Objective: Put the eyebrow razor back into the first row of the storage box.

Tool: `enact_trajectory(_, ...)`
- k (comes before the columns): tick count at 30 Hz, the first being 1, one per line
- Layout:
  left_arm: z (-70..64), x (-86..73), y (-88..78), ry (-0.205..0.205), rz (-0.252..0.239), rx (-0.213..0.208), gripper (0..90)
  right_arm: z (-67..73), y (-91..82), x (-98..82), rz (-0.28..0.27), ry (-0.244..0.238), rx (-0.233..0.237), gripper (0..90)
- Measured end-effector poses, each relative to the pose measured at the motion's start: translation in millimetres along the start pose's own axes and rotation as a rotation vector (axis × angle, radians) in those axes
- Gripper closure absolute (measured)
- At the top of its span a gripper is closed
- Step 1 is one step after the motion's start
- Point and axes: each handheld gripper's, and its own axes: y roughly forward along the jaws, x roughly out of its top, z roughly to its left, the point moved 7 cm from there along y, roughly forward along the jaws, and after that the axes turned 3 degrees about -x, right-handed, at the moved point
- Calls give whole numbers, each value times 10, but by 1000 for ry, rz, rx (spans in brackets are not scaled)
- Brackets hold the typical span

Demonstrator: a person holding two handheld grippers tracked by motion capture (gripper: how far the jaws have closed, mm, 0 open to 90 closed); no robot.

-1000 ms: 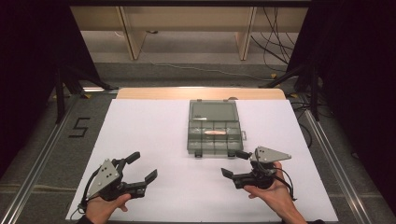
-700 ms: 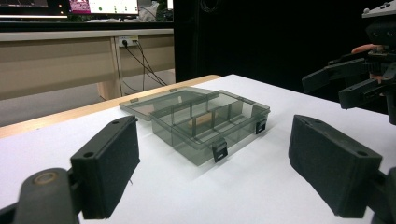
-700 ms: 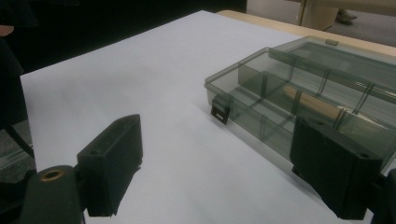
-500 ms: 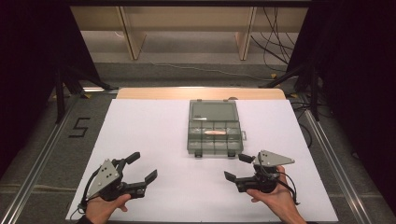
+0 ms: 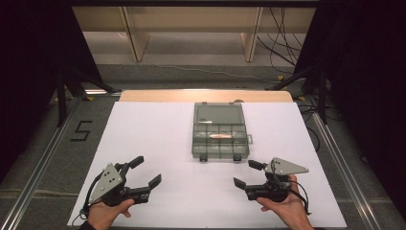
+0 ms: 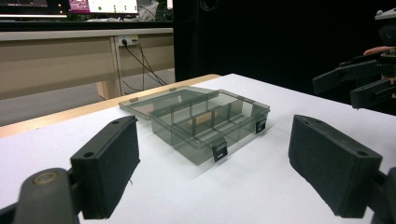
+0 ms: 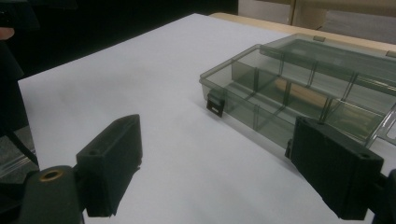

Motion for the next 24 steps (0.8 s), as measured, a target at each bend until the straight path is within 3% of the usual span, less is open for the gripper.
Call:
enact_trajectory(7,-1,2,1,2,-1,-1,162,1,8,10,-6,-3,0,178)
enact_trajectory(10,0,1,2,2,-1,0,162,-19,24,33,-41,-20,-11,178)
enact_trajectory(15,0,2,1,2,-1,0,162,0,13,14,-7,-7,0,178)
enact_trajectory(24,1,1,-2,1,-1,2,162,14,33,24,-25,-8,10,178)
